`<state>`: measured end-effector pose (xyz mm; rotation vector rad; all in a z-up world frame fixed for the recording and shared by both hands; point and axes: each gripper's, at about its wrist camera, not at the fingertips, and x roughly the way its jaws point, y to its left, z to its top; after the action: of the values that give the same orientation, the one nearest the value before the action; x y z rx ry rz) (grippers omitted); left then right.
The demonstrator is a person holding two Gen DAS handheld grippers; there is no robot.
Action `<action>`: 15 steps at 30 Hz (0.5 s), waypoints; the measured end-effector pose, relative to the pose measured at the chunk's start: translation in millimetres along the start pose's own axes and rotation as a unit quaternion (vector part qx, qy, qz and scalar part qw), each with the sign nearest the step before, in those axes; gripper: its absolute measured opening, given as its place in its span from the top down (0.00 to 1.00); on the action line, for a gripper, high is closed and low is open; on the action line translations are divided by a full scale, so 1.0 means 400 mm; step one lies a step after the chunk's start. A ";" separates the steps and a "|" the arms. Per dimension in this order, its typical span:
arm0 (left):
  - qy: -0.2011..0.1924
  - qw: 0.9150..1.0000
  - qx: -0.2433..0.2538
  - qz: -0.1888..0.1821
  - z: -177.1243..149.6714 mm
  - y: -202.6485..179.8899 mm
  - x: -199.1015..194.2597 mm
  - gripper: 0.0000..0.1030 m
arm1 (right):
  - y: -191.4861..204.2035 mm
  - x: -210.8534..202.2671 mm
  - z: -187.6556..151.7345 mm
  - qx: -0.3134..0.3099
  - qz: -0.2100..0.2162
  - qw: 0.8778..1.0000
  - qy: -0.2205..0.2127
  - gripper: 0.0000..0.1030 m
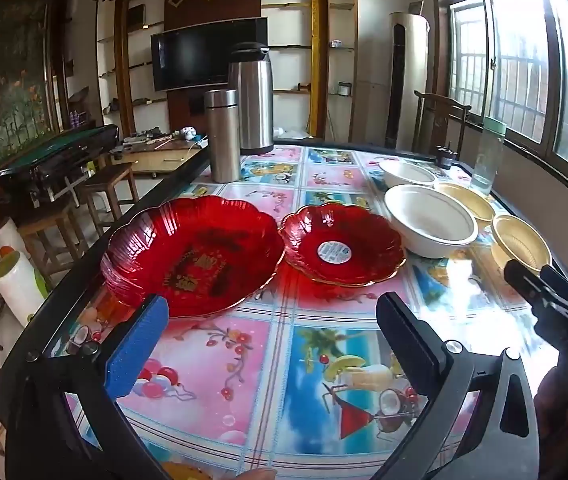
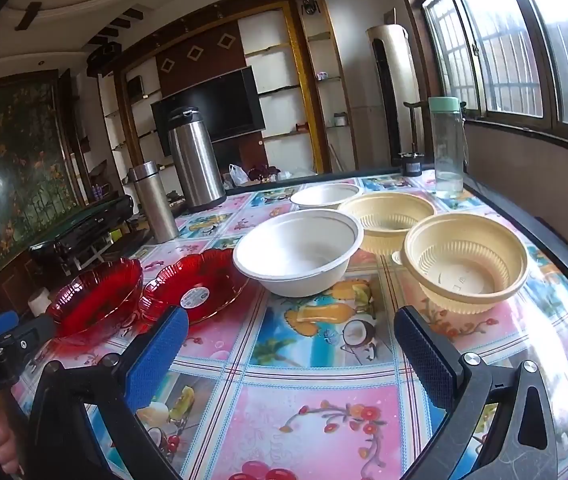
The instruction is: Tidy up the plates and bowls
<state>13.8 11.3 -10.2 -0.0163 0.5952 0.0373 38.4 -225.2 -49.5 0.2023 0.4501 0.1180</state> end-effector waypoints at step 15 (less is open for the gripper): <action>0.012 1.000 0.013 0.024 0.021 0.042 0.030 0.00 | 0.084 0.109 0.043 0.115 0.114 0.986 0.047 0.00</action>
<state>27.7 28.5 -10.0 0.0224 0.6208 0.0765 82.6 -188.6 -45.0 0.4768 0.5345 0.3010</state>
